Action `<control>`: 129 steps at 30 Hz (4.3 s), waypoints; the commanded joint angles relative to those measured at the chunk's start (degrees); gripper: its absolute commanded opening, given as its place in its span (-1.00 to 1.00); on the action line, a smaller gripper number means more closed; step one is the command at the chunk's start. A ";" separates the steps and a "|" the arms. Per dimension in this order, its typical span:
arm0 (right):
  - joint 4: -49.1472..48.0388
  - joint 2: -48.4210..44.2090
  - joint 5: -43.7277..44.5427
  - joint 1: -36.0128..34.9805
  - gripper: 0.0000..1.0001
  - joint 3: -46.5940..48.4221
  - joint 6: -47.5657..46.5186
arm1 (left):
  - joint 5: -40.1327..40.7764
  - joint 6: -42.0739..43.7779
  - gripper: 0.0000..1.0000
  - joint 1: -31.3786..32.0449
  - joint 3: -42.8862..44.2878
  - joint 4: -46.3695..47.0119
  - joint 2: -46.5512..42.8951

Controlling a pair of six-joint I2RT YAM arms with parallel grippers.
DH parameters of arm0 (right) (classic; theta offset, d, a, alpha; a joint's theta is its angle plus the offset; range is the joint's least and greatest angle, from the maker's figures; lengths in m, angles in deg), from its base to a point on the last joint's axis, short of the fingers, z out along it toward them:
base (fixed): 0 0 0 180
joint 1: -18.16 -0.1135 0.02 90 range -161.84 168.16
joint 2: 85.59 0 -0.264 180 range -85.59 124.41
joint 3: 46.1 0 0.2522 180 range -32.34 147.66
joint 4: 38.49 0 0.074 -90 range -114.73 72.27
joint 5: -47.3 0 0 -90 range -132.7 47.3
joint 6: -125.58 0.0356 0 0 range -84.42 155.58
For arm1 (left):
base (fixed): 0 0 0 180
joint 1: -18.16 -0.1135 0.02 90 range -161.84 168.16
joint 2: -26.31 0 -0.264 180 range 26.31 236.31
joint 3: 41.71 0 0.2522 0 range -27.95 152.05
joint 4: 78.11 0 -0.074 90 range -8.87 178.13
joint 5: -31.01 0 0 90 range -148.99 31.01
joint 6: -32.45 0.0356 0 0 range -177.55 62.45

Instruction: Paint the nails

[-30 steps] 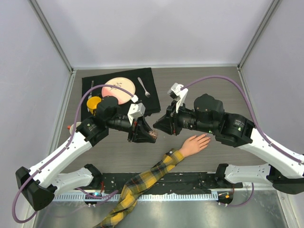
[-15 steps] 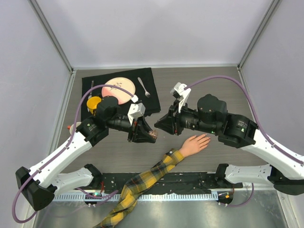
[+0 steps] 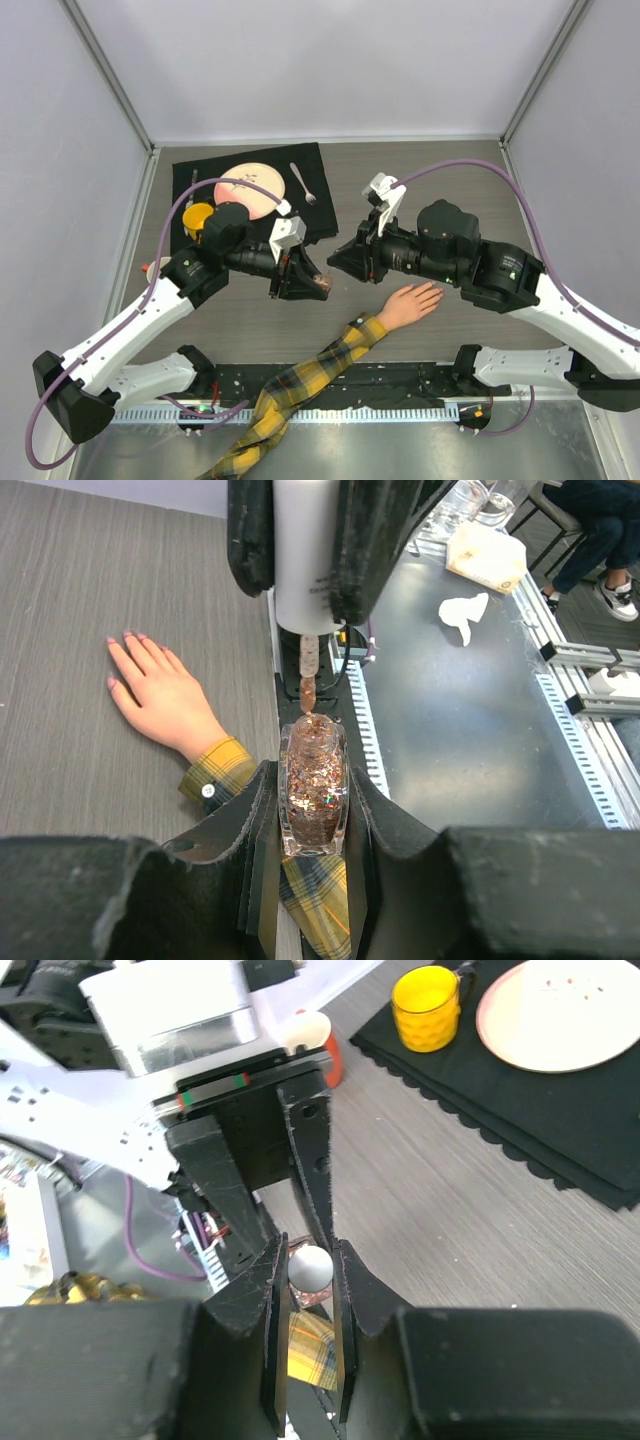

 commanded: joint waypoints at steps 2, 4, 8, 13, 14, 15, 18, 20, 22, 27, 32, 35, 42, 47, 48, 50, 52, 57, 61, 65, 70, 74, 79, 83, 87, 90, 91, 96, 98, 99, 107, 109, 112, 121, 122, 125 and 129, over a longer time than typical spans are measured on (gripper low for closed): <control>-2.22 -2.81 13.40 -0.21 -0.98 -0.88 3.04 | 4.23 0.64 -1.00 0.07 2.39 1.04 -0.62; 0.41 -3.86 24.34 -0.21 -0.98 -1.67 5.85 | 9.50 1.17 -1.00 0.07 2.39 0.69 -1.06; 3.49 -8.96 42.05 0.05 -0.98 -6.76 13.40 | 19.00 2.14 -1.00 0.07 2.83 -0.02 -1.33; 11.83 -13.89 52.00 2.95 -0.99 -15.38 27.35 | 26.47 -0.23 -1.00 0.07 4.15 2.44 -0.37; 13.58 -13.98 53.23 3.91 -0.99 -16.34 29.30 | 27.26 -0.93 -0.99 0.07 4.15 3.22 -0.10; 16.38 -13.80 53.42 6.71 -0.99 -18.27 31.15 | 27.88 -1.63 -1.00 0.07 4.06 4.28 0.07; 20.36 -12.75 53.25 11.90 -0.99 -22.75 36.43 | 28.15 -3.92 -0.99 0.07 4.67 6.57 1.48; 20.72 -11.96 52.46 17.70 -0.99 -25.31 38.19 | 27.98 -5.59 -1.00 0.16 5.64 7.80 2.53; 20.37 -11.26 50.61 23.83 -0.99 -28.56 39.08 | 27.54 -6.82 -1.00 0.33 6.52 9.38 4.11; 12.66 -9.14 44.11 34.14 -0.99 -35.76 34.87 | 31.13 -8.75 -1.00 1.57 6.88 13.69 7.19; 6.14 -9.67 38.66 40.99 -0.99 -40.43 31.79 | 33.34 -9.37 -1.00 2.53 5.56 17.82 9.22; 3.33 -9.41 36.55 43.20 -0.99 -42.71 28.89 | 32.99 -7.71 -0.99 2.88 4.68 19.14 9.92; -6.33 -7.92 31.63 46.11 -0.99 -48.33 24.67 | 33.34 -3.92 -1.00 2.88 3.62 18.70 9.22; -8.99 -6.16 32.14 46.37 -0.99 -48.96 23.88 | 33.25 -3.48 -0.99 2.80 3.18 19.40 8.86; -8.90 -5.72 32.41 46.46 -0.99 -48.87 23.96 | 33.25 -3.48 -1.00 2.88 3.10 19.40 8.78; -9.07 -4.58 32.24 46.64 -0.99 -49.05 24.31 | 33.34 -3.31 -1.00 2.80 3.18 19.32 8.95; -9.25 -3.87 31.97 46.64 -0.99 -49.31 24.40 | 33.34 -3.13 -1.00 2.88 3.10 19.23 8.95; -9.60 -3.25 31.97 46.64 -0.98 -49.40 24.49 | 33.25 -3.13 -1.00 2.88 3.18 19.23 9.13; -9.51 -2.55 32.06 46.73 -0.99 -49.57 24.67 | 32.90 -3.31 -1.00 2.80 3.18 19.58 9.04; -9.60 -1.15 32.15 46.73 -0.99 -49.31 24.75 | 32.63 -3.66 -1.00 2.88 3.10 19.67 9.04; -9.08 -0.97 32.06 46.73 -0.99 -49.31 25.19 | 32.81 -3.40 -1.00 2.80 3.01 19.58 8.95; -8.90 -0.79 32.06 46.73 -0.99 -49.22 25.46 | 32.72 -3.48 -1.00 2.88 3.01 19.58 9.22; -8.64 0.08 31.89 46.73 -0.99 -49.05 25.63 | 32.46 -3.31 -1.00 2.88 3.01 19.49 9.22; -8.72 0.87 31.54 46.81 -0.99 -48.87 25.37 | 32.46 -3.31 -1.00 2.88 3.01 19.49 9.22; -8.81 1.40 31.44 46.73 -0.99 -48.87 25.37 | 32.37 -3.39 -1.00 2.80 3.01 19.49 9.22; -9.33 1.32 31.53 46.73 -0.99 -49.05 25.11 | 32.37 -3.13 -1.00 2.88 3.01 19.40 9.30; -9.51 1.40 31.53 46.73 -0.99 -49.05 24.93 | 32.37 -3.13 -1.00 2.80 3.09 19.32 9.30; -10.04 1.40 31.53 46.73 -0.98 -49.05 24.40 | 32.37 -3.13 -0.99 2.88 3.01 19.32 9.22; -9.96 1.14 31.27 46.73 -0.99 -49.05 24.49 | 32.46 -3.13 -0.99 2.88 3.01 19.32 9.30; -10.04 1.31 31.27 46.73 -0.99 -49.13 24.40 | 32.37 -3.13 -1.00 2.88 3.01 19.32 9.30; -10.22 2.11 31.71 46.73 -0.99 -48.87 24.23 | 32.20 -3.13 -0.99 2.88 3.01 19.14 9.48; -10.30 2.19 31.88 46.73 -0.99 -48.87 24.23 | 32.28 -3.04 -1.00 2.80 3.01 19.14 9.57; -10.48 2.37 32.06 46.90 -0.99 -48.96 24.14 | 32.11 -3.13 -1.00 2.88 3.01 19.14 9.39; -11.62 3.25 31.27 47.78 -0.99 -49.22 24.05 | 32.28 -2.87 -1.00 2.80 3.01 18.96 9.39; -11.80 3.16 31.27 47.78 -0.99 -49.22 23.96 | 32.20 -2.87 -1.00 2.80 3.09 18.96 9.48; -11.89 3.51 30.92 48.04 -0.99 -49.31 23.79 | 32.19 -2.95 -0.99 2.80 3.01 18.96 9.65; -11.97 3.86 30.83 48.48 -0.99 -49.22 23.96 | 32.11 -2.87 -1.00 2.88 3.10 18.88 9.66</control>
